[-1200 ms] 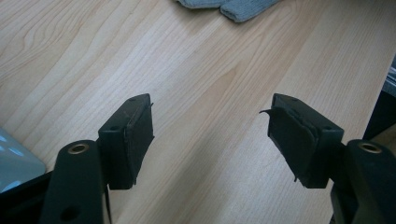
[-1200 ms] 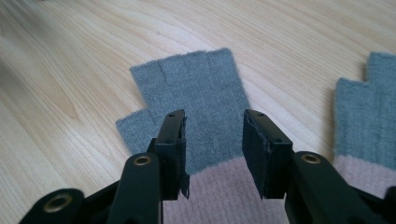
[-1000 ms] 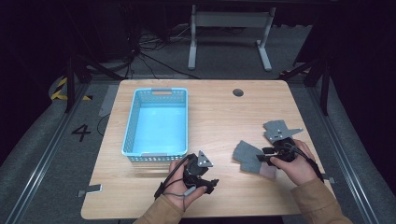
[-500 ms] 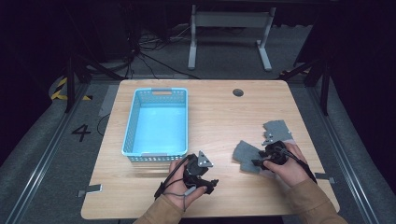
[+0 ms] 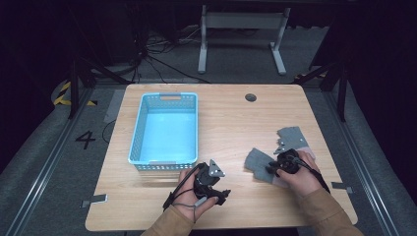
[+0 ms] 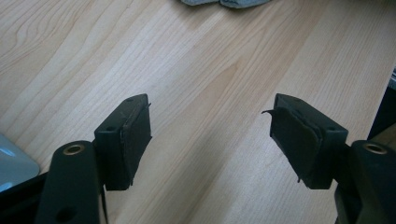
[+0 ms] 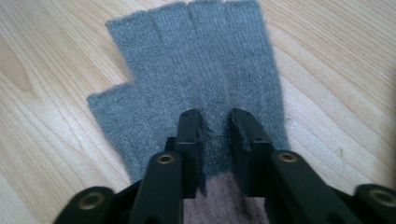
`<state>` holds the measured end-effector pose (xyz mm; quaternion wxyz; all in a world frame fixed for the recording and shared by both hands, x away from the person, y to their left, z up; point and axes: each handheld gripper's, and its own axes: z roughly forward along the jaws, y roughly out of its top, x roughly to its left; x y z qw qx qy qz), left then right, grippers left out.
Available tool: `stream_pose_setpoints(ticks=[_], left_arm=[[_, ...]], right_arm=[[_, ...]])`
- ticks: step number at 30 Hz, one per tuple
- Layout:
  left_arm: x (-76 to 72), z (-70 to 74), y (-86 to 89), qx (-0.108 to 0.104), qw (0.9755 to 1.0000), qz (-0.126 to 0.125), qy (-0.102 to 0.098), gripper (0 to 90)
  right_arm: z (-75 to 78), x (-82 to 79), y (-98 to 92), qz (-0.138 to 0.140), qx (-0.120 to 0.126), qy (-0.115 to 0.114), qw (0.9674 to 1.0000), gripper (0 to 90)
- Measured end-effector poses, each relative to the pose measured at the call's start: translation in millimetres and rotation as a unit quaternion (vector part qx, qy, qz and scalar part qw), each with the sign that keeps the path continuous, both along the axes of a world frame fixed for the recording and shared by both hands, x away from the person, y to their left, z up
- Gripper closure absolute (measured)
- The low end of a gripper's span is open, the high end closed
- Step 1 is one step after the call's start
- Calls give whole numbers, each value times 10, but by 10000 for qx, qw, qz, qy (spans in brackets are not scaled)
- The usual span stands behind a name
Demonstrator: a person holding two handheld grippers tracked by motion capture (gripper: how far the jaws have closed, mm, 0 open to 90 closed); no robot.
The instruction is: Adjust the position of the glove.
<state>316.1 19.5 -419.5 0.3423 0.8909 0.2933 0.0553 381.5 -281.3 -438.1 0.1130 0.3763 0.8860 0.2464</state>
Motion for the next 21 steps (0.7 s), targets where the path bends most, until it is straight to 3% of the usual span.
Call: stream_pose_setpoints(ticks=[7, 12, 18, 21], left_arm=[[9, -1, 5, -20, 10000, -1, -5, 297], [11, 1, 14, -55, 10000, 12, -4, 297], [9, 18, 21, -38, 10000, 1, -11, 297], [5, 21, 19, -60, 10000, 9, -32, 297]], right_arm=[[6, 4, 0, 63, 6, -46, 10000, 827], [105, -29, 1, 153, 78, -169, 9997, 859], [261, -112, 75, 389, 107, -325, 9987, 859], [300, -150, 143, 661, 114, -370, 9971, 858]])
